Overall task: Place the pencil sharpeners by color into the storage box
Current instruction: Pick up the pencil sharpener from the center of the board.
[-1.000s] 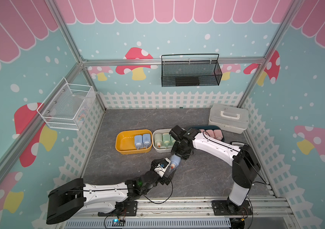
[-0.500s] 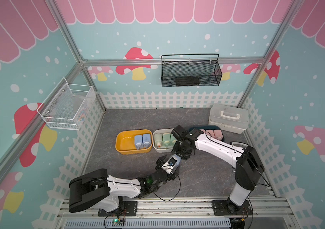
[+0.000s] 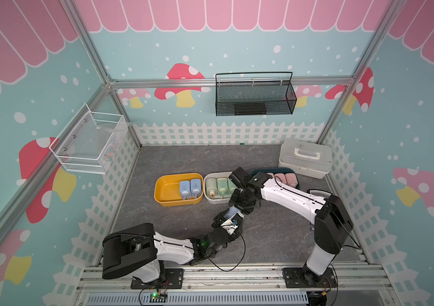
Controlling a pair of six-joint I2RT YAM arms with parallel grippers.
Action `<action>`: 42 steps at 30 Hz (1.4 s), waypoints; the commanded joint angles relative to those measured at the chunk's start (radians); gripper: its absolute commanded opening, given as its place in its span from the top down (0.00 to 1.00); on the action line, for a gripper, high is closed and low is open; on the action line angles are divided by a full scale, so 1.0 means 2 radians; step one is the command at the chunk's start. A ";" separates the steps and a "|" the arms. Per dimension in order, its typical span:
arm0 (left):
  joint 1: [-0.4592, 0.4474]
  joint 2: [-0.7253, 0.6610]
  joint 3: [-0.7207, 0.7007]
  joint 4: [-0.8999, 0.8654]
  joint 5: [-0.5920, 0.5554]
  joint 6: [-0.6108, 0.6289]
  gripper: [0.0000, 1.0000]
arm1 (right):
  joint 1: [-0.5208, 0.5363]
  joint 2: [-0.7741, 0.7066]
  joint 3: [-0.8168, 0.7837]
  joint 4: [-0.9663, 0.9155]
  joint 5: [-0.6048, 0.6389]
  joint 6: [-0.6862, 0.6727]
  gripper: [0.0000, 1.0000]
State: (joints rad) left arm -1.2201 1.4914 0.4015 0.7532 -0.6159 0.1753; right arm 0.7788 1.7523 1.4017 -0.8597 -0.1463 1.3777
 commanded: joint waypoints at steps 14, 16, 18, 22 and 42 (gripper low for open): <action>-0.003 -0.003 0.011 -0.018 -0.006 -0.002 0.53 | -0.003 -0.019 -0.014 0.011 -0.012 0.002 1.00; -0.003 -0.005 0.011 -0.018 0.002 -0.005 0.65 | -0.003 -0.022 -0.017 0.024 -0.014 -0.004 0.93; -0.003 -0.011 0.013 -0.033 0.011 -0.013 0.79 | -0.003 -0.029 -0.029 0.051 -0.017 -0.010 0.78; 0.000 -0.020 0.009 -0.042 0.006 -0.041 1.00 | -0.004 -0.034 -0.028 0.067 -0.015 -0.039 0.55; 0.105 -0.234 -0.059 -0.137 -0.014 -0.190 1.00 | -0.004 -0.123 -0.073 0.248 0.077 -0.360 0.01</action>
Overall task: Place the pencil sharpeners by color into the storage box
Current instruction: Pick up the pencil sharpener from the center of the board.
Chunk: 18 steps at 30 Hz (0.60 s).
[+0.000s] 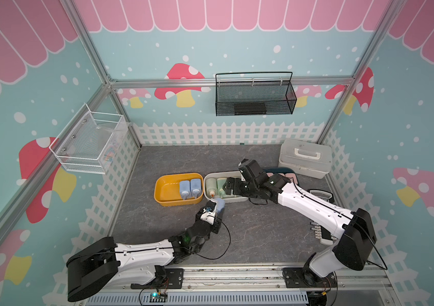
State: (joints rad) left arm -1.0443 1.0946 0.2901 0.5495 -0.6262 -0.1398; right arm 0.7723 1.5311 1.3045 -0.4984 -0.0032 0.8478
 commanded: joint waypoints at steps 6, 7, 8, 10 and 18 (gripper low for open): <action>0.055 -0.113 0.004 -0.057 -0.020 0.008 1.00 | -0.001 -0.016 -0.076 0.187 0.023 -0.168 0.02; 0.065 -0.120 0.010 -0.070 -0.023 0.007 1.00 | -0.001 -0.017 -0.082 0.209 0.007 -0.187 0.01; 0.081 -0.126 0.020 -0.087 -0.021 0.004 1.00 | -0.001 -0.019 -0.089 0.231 -0.004 -0.204 0.01; 0.109 -0.131 0.032 -0.106 -0.012 -0.003 1.00 | -0.001 -0.023 -0.102 0.262 -0.006 -0.221 0.02; 0.226 -0.102 0.030 -0.045 0.051 0.009 1.00 | -0.001 -0.028 -0.148 0.351 -0.011 -0.257 0.01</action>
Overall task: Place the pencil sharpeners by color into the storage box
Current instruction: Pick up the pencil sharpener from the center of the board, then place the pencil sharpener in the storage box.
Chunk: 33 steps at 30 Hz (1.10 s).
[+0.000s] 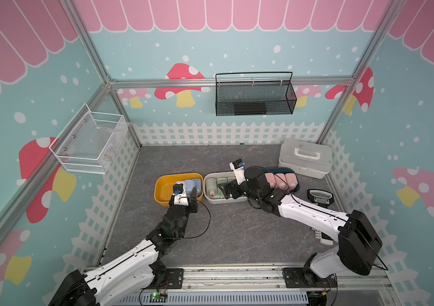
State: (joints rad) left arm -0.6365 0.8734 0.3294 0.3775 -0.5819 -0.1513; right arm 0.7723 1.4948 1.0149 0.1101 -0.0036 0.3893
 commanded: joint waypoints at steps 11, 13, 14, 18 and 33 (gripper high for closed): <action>0.158 0.081 0.014 0.143 0.116 0.044 1.00 | -0.001 -0.042 -0.020 0.022 0.025 -0.079 0.01; 0.181 0.101 0.013 0.163 0.147 0.050 1.00 | -0.001 -0.047 -0.024 0.021 0.031 -0.085 0.01; 0.194 0.112 0.012 0.177 0.163 0.048 1.00 | -0.001 -0.051 -0.027 0.020 0.035 -0.088 0.01; 0.227 0.158 0.001 0.241 0.207 0.053 1.00 | -0.001 -0.056 -0.033 0.019 0.042 -0.100 0.02; 0.284 0.152 -0.032 0.239 0.249 0.083 1.00 | -0.001 -0.061 -0.045 0.005 0.054 -0.106 0.02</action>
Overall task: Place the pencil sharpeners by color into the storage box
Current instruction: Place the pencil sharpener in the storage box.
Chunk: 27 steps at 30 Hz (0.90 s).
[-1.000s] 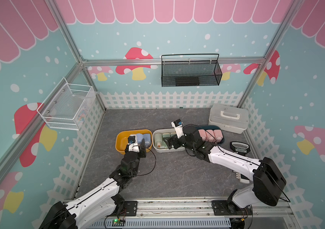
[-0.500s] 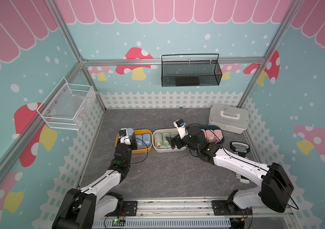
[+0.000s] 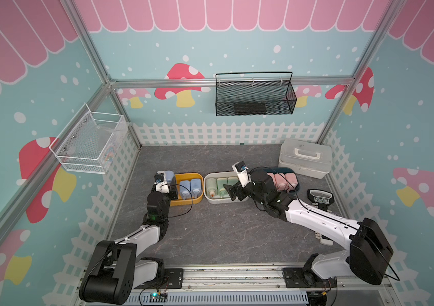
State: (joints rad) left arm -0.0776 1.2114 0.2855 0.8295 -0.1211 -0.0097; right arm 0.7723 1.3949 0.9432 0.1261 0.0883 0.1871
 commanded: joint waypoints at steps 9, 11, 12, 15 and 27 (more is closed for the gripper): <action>0.019 -0.006 -0.015 0.025 0.034 0.005 1.00 | -0.001 0.004 -0.001 -0.003 -0.006 -0.007 0.01; 0.019 -0.005 -0.013 0.013 0.043 0.006 1.00 | -0.001 0.006 0.000 -0.006 -0.008 -0.005 0.01; 0.019 -0.005 -0.013 0.012 0.043 0.006 1.00 | -0.001 0.007 0.000 -0.006 -0.009 -0.005 0.01; 0.019 -0.002 -0.015 0.016 0.040 0.005 1.00 | -0.001 0.006 -0.001 -0.009 -0.007 -0.002 0.01; 0.019 0.059 -0.014 0.056 0.056 0.011 1.00 | -0.001 0.010 -0.001 -0.017 0.006 0.000 0.01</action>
State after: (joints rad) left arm -0.0460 1.3090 0.2535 0.8585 -0.0288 -0.0059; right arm 0.7723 1.4010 0.9398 0.1101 0.0891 0.1848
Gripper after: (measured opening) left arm 0.544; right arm 0.986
